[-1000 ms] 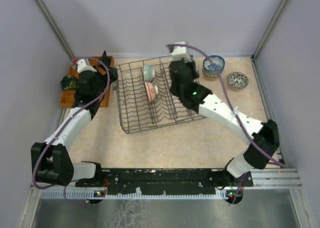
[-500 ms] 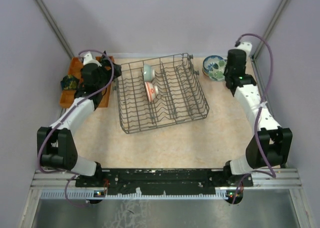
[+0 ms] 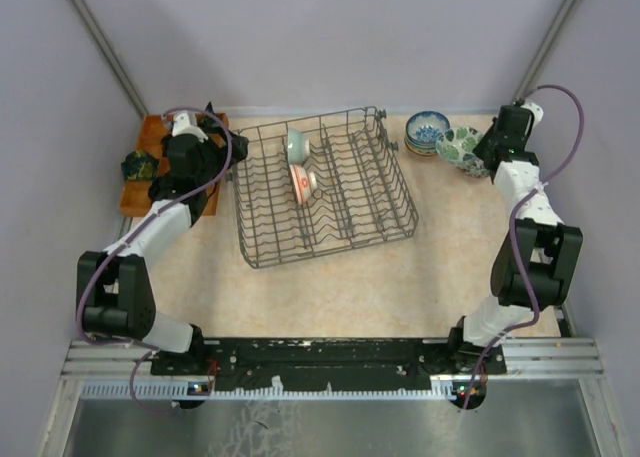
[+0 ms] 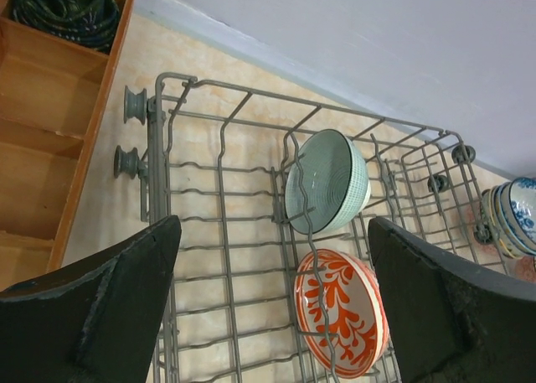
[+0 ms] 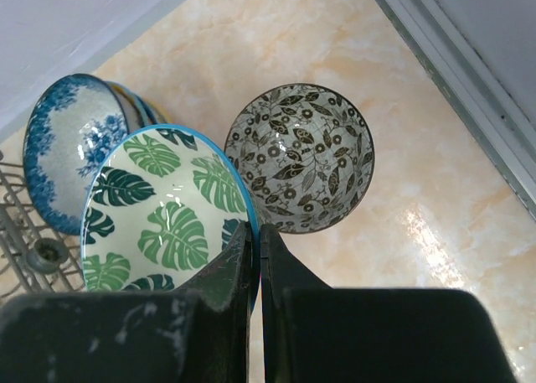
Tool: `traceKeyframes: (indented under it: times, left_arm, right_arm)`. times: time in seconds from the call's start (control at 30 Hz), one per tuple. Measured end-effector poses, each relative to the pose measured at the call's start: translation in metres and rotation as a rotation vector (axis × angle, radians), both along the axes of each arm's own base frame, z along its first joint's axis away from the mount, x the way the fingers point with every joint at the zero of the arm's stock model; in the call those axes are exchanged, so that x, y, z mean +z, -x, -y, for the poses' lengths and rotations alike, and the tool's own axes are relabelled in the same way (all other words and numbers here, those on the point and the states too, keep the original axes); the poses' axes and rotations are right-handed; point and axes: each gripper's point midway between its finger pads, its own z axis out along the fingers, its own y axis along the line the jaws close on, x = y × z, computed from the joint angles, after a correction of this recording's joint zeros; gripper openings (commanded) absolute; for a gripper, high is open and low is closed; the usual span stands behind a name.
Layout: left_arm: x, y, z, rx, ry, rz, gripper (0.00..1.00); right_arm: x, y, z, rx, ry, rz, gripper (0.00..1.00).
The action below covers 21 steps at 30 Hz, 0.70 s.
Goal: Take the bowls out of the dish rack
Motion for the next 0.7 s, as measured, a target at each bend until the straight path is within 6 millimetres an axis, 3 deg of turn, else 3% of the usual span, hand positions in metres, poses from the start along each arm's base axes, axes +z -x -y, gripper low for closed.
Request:
traceKeyframes:
  times: [0.2, 0.3, 0.7]
  left_arm:
    - [-0.022, 0.008, 0.004, -0.023, 0.020, -0.035, 0.98]
    - [-0.023, 0.009, 0.006, -0.030, 0.031, -0.038, 0.98]
    - [-0.023, 0.012, 0.007, -0.035, 0.037, -0.035, 0.98]
  right_arm:
    - [-0.031, -0.016, 0.017, -0.043, -0.050, -0.026, 0.00]
    - [-0.041, -0.017, 0.024, -0.066, -0.070, -0.039, 0.00]
    - [-0.032, -0.024, 0.047, -0.141, -0.114, 0.042, 0.00]
